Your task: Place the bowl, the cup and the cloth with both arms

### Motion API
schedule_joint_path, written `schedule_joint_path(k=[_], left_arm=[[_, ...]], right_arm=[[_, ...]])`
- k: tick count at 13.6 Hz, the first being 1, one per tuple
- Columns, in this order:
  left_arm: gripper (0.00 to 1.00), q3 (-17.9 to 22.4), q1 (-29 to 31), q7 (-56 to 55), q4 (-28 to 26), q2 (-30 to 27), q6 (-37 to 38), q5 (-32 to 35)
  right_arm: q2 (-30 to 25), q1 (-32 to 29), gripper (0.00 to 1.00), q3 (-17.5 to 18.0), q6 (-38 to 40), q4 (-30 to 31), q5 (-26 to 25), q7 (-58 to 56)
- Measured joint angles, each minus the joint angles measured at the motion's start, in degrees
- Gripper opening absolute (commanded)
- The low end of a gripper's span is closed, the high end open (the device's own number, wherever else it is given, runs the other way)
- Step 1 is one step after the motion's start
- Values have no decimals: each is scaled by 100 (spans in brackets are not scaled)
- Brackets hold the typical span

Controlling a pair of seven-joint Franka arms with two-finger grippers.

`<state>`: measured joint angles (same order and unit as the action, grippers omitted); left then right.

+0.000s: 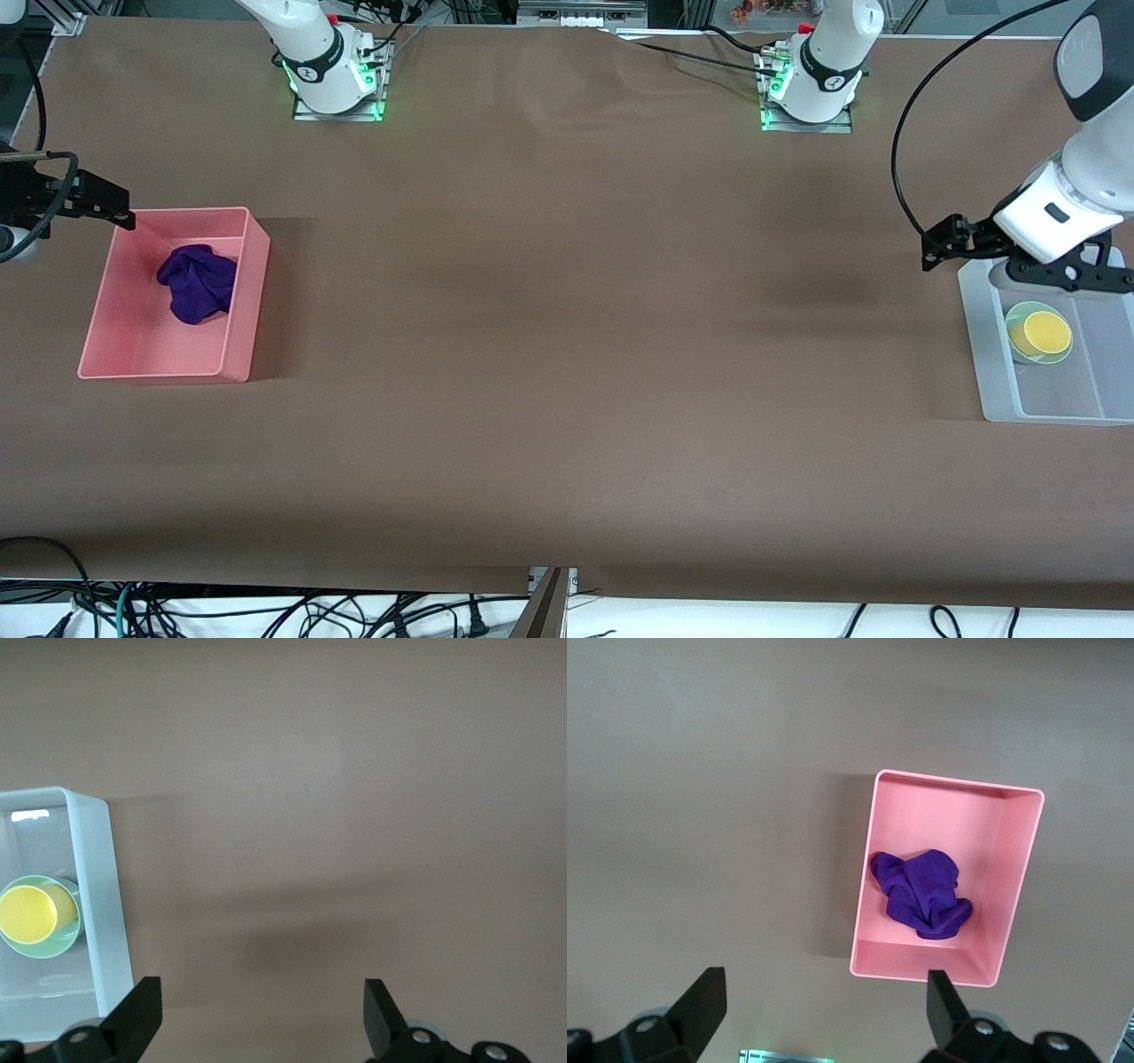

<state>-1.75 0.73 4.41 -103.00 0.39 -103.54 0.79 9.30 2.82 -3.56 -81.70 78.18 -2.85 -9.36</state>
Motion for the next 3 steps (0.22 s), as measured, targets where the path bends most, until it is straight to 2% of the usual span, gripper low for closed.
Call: schedule_joint_path(k=[3], left_arm=[[100, 25, -1, -17, -104, -57, -53, -13]], right_arm=[[0, -15, 100, -1, 0, 0, 0, 9]])
